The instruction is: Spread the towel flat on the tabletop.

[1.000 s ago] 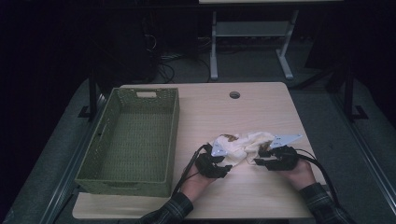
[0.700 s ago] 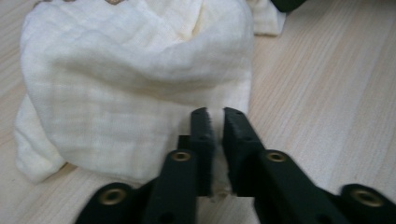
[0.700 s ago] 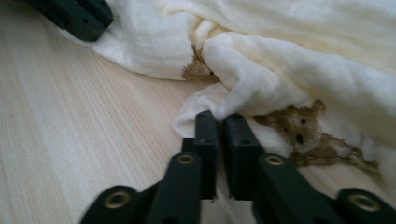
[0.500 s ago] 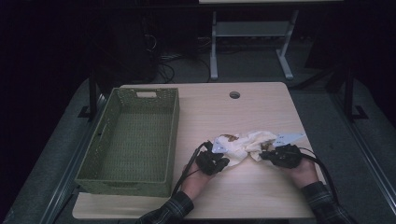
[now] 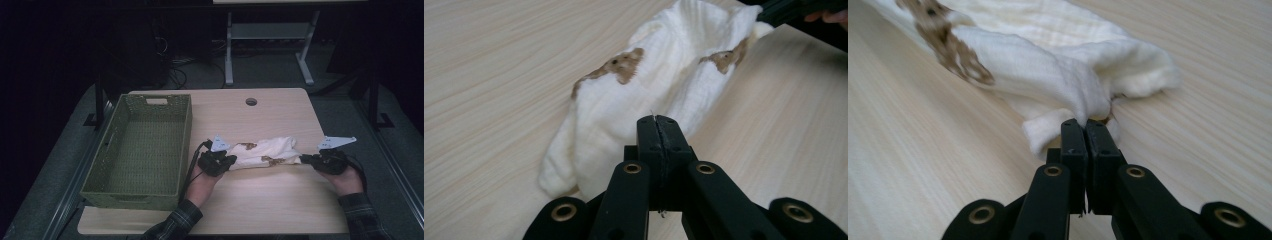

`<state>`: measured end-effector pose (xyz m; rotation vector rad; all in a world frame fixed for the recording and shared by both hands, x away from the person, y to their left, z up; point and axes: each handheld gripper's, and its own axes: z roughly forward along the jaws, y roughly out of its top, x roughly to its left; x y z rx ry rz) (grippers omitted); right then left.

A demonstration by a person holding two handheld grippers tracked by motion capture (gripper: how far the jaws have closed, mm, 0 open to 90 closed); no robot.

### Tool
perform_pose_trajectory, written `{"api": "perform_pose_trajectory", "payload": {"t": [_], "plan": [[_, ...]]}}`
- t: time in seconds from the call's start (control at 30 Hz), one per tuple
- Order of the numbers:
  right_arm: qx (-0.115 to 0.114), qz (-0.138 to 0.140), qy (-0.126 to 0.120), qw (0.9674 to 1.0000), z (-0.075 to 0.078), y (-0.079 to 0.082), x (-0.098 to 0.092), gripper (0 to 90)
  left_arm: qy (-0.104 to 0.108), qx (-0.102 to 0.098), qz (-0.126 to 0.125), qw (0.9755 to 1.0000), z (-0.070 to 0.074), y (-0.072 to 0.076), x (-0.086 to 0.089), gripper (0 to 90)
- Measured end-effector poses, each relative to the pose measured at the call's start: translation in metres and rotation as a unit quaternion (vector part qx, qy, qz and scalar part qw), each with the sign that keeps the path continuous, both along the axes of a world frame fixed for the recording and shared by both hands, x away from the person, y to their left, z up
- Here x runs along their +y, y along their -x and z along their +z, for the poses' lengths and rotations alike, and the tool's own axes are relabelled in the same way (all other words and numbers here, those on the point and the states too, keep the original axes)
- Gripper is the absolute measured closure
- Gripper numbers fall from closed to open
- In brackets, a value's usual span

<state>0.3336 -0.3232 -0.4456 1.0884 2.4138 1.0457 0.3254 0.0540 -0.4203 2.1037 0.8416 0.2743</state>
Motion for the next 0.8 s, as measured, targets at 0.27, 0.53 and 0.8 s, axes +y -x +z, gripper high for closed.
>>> {"api": "perform_pose_trajectory", "payload": {"t": [0.27,0.53,0.8], "plan": [[0.016,-0.014,0.013,0.9997,-0.010,-0.011,-0.007,87.4,-0.028,0.002,0.036,0.9990,-0.019,-0.022,-0.004,89.6],[0.023,-0.008,0.004,0.9997,-0.015,-0.022,-0.001,87.3,-0.067,-0.009,0.065,0.9956,-0.038,-0.039,-0.008,87.1],[0.019,-0.001,0.004,0.9998,-0.014,-0.021,-0.001,87.2,-0.039,-0.017,0.004,0.9991,-0.013,-0.010,-0.015,76.4]]}}
